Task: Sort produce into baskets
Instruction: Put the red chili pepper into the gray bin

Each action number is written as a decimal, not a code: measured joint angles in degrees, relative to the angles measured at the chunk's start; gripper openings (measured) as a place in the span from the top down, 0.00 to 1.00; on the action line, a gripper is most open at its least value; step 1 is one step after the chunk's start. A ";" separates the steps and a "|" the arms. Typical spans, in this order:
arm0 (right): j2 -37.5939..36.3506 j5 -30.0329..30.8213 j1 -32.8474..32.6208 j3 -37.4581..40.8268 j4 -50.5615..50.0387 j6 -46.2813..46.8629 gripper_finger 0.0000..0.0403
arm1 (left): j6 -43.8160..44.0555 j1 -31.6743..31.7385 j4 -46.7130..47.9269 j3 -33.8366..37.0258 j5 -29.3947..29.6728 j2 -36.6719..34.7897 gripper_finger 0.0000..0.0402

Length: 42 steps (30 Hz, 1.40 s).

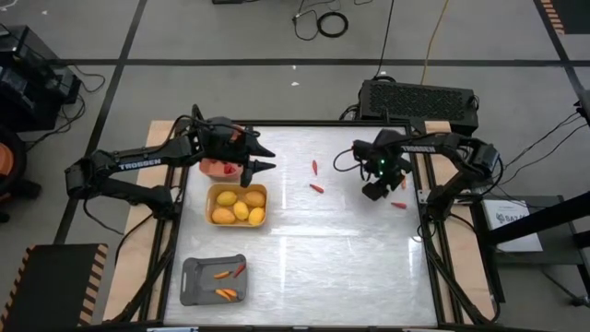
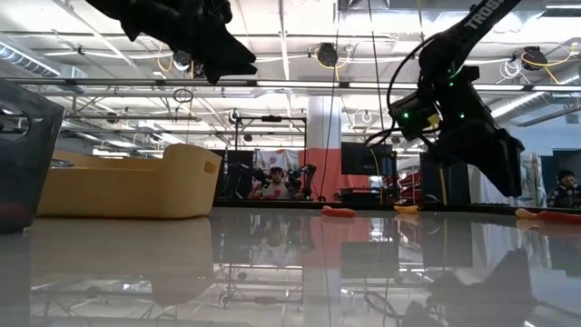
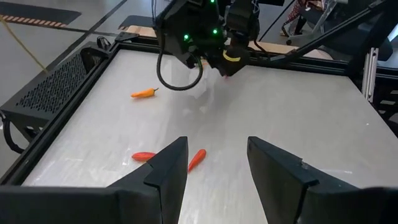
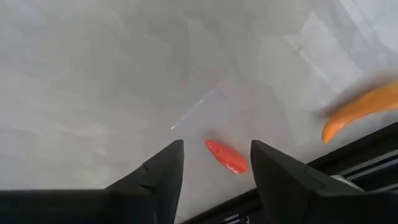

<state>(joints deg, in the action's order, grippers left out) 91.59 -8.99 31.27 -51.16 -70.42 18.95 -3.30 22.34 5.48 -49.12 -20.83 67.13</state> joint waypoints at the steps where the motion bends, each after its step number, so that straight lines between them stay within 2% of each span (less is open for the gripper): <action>1: 0.00 -0.01 -0.44 0.00 -0.04 -0.43 0.54 | -0.01 -0.03 -0.07 0.00 -0.02 0.00 0.57; 13: -0.04 -0.12 -4.56 0.23 -0.69 -1.24 0.50 | 0.03 0.01 -0.35 0.00 -0.06 0.00 0.57; 22: -0.07 -0.12 -6.30 5.57 -0.08 0.02 0.49 | 0.03 -0.01 -0.29 0.00 -0.10 0.00 0.57; 30: -0.07 -0.12 -6.32 8.78 3.78 2.63 0.49 | 0.03 0.01 -0.31 0.00 -0.12 0.00 0.57; 42: -0.28 1.61 -6.32 12.20 9.25 0.73 0.51 | 1.56 -0.28 -0.07 0.00 -0.13 0.00 0.57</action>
<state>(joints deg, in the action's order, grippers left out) 91.31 -7.38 24.95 -38.96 -61.17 19.69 -1.74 22.06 5.41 -49.12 -20.96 67.13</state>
